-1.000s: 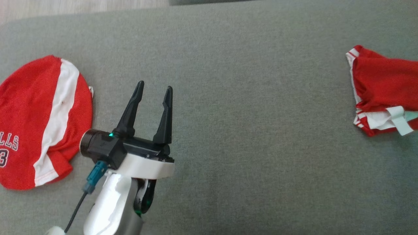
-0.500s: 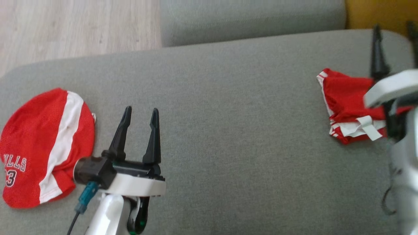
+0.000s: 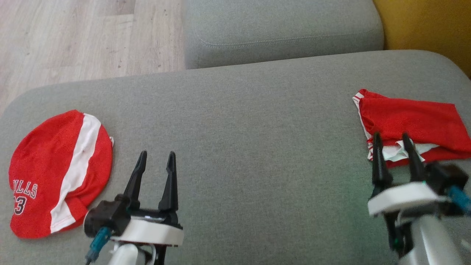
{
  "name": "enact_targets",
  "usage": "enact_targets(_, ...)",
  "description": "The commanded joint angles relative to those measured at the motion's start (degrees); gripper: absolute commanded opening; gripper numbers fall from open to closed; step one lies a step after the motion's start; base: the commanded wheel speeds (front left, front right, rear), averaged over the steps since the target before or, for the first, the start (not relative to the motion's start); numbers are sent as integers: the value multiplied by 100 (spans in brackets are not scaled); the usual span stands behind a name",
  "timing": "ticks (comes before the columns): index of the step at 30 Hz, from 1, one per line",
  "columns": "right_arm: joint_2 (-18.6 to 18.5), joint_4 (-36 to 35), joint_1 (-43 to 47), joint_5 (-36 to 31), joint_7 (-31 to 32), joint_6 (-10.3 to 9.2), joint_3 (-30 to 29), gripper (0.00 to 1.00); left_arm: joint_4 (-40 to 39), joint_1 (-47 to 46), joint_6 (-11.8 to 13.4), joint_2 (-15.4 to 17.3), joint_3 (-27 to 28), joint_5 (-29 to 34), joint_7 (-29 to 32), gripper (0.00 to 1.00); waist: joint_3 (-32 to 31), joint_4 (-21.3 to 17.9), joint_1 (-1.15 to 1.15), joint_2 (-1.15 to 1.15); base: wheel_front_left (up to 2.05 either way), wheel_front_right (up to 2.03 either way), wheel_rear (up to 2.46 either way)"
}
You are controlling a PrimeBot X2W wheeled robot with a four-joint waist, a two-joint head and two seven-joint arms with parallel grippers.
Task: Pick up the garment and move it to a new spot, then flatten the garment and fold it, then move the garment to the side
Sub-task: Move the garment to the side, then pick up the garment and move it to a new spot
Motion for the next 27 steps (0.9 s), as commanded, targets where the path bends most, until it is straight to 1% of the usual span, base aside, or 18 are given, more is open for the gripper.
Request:
enact_targets(1,24,-104,-51,228,-143,37,221,100,-134,-84,13,11,238,-20,-55,100,-22,-7,1,0,0,0,0)
enact_targets(5,26,45,234,367,-353,37,371,100,-111,66,35,11,293,-14,-55,100,-54,-37,1,0,0,0,0)
enact_targets(11,27,135,306,334,-439,37,459,100,-131,159,101,11,346,27,-55,100,-64,-62,1,0,0,0,0)
enact_targets(23,28,94,241,344,-465,37,411,100,-173,146,117,11,367,63,-55,100,-23,-40,1,0,0,0,0)
enact_targets(27,28,73,273,366,-465,37,398,100,-128,115,125,11,321,87,-55,100,-26,23,1,0,0,0,0)
